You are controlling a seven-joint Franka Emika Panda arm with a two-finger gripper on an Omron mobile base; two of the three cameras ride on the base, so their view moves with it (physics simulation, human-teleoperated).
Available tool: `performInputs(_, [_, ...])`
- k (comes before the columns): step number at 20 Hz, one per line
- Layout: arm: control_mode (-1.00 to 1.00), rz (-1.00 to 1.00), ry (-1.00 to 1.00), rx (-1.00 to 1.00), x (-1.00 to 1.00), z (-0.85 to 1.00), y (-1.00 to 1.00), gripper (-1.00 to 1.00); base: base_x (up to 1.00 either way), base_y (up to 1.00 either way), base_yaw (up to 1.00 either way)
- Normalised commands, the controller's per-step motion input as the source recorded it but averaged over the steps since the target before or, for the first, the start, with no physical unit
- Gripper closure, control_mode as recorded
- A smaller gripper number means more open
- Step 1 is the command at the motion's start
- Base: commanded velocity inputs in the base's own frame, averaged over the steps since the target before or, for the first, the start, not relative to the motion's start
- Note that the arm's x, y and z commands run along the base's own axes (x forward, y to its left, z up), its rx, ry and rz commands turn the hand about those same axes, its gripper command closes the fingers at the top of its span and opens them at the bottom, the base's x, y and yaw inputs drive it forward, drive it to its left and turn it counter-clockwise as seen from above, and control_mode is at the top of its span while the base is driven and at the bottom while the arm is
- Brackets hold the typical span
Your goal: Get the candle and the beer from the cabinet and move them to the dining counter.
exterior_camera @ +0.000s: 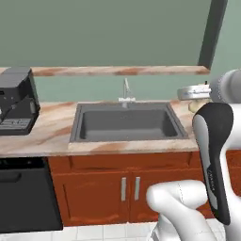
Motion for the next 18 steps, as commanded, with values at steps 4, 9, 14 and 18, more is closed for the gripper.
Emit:
performInputs(4, [1.00,0.00,0.00,0.00,0.00,0.00,0.00,1.00,-0.04,0.00,1.00])
performInputs(9, [1.00,0.00,0.00,0.00,0.00,0.00,0.00,1.00,-0.08,0.00,1.00])
performInputs(14, [1.00,0.00,0.00,0.00,0.00,0.00,0.00,1.00,-0.11,0.00,1.00])
performInputs(18, [1.00,0.00,0.00,0.00,0.00,0.00,0.00,1.00,-0.12,0.00,1.00])
